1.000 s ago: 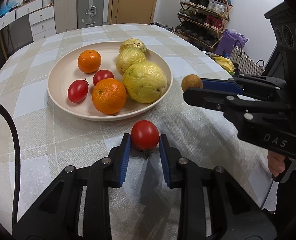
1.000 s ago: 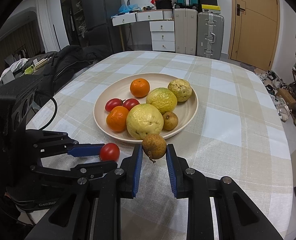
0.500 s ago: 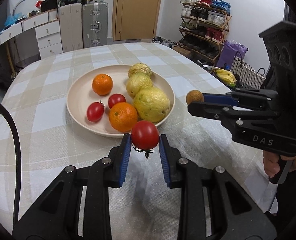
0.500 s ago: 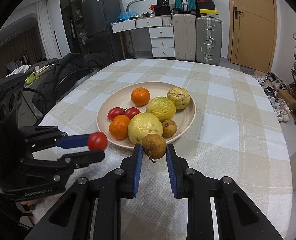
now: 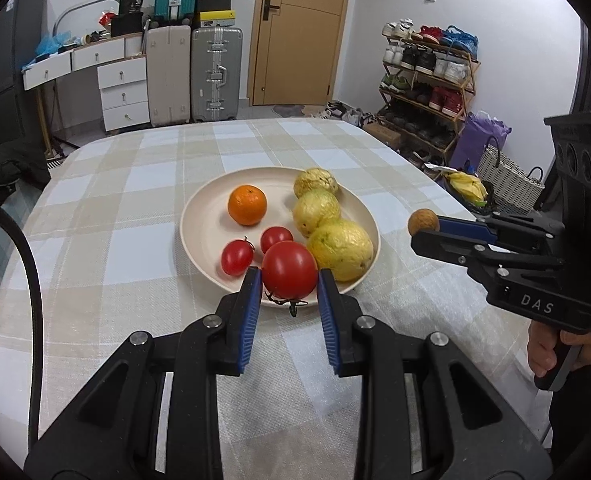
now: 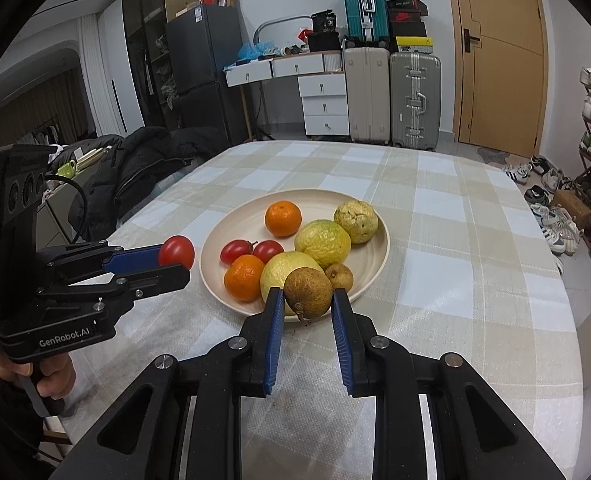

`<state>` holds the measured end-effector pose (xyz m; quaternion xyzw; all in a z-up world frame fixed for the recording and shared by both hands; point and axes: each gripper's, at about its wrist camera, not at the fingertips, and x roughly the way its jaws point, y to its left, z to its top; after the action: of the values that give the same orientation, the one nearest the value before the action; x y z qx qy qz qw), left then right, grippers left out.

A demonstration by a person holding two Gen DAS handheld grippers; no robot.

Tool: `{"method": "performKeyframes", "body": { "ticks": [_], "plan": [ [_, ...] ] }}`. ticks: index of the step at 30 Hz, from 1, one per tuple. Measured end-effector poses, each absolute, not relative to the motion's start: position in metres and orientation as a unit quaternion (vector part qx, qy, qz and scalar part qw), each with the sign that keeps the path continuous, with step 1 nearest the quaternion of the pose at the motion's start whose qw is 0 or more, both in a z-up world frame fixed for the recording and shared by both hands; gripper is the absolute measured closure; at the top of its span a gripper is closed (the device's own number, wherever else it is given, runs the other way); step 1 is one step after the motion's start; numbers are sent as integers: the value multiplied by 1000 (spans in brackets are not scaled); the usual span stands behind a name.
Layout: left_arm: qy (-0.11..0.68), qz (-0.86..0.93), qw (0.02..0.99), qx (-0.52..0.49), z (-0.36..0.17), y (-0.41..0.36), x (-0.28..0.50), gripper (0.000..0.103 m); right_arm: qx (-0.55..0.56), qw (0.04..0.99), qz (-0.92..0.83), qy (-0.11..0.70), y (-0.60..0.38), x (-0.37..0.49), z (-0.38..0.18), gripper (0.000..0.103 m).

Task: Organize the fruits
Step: 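Lift and carry the tomato and brown fruit over the cream plate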

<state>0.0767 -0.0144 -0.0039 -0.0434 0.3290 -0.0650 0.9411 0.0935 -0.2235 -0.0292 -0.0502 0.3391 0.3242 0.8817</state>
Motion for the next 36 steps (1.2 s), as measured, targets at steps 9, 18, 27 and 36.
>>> {"method": "performKeyframes", "body": {
  "ticks": [9, 18, 27, 36],
  "plan": [
    [316, -49, 946, -49, 6, -2, 79, 77, -40, 884, 333, 325, -220, 98, -20, 78],
    [302, -33, 951, -55, 18, 4, 96, 77, -19, 888, 333, 316, -216, 112, -7, 78],
    [295, -13, 954, -56, 20, 12, 118, 77, -4, 890, 325, 320, -213, 133, -2, 78],
    [306, 8, 951, -41, -1, 13, 145, 77, 7, 887, 311, 341, -214, 151, -14, 78]
  ]
}}
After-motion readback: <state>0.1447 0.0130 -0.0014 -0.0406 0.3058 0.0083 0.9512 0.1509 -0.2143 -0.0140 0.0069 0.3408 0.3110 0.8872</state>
